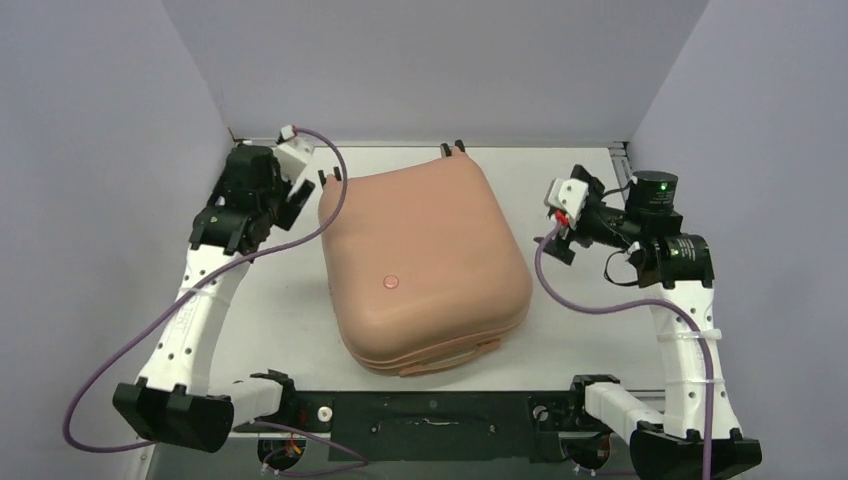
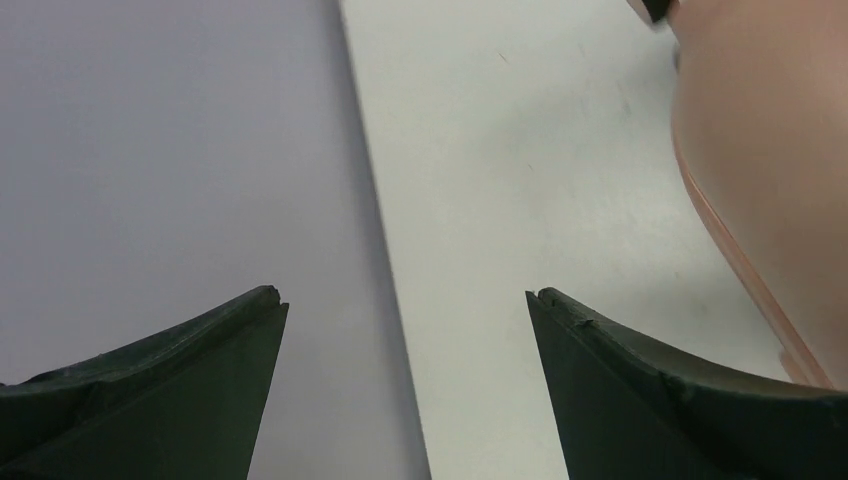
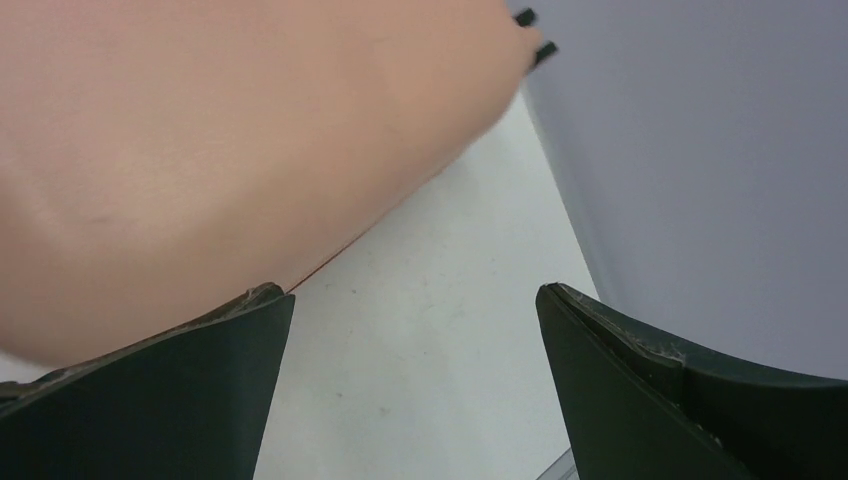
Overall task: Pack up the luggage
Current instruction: Zip the luggage at the center of the board.
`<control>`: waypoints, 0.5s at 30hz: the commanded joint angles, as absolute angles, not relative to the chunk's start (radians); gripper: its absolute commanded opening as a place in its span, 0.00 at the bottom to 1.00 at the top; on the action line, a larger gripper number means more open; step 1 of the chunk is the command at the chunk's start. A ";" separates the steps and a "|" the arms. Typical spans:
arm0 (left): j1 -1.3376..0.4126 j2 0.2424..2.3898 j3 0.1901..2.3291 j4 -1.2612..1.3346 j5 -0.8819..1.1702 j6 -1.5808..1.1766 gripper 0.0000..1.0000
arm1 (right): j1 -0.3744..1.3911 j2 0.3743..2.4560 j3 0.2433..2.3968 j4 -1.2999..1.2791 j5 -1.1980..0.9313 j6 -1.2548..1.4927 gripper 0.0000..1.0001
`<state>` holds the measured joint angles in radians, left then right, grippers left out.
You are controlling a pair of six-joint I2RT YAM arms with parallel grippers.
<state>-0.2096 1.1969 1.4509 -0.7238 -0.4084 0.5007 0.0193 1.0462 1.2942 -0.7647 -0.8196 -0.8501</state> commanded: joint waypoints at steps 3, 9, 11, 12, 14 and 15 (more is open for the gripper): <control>-0.187 1.182 1.191 -0.785 -0.242 0.472 0.97 | 0.030 0.977 1.370 -1.403 -1.067 -1.583 0.96; -0.190 1.220 1.102 -0.705 -0.222 0.393 0.98 | 0.063 0.979 1.263 -1.405 -1.101 -1.685 0.90; -0.199 1.238 1.094 -0.669 -0.228 0.361 0.98 | 0.071 0.983 1.207 -1.342 -1.148 -1.668 0.90; -0.209 1.250 1.090 -0.647 -0.244 0.347 0.98 | 0.076 0.983 1.175 -1.272 -1.164 -1.612 0.90; -0.238 1.277 1.083 -0.604 -0.282 0.325 0.98 | 0.083 0.971 1.113 -1.113 -1.166 -1.461 0.90; -0.257 1.290 1.082 -0.583 -0.300 0.316 0.98 | 0.084 0.966 1.084 -1.053 -1.157 -1.412 0.90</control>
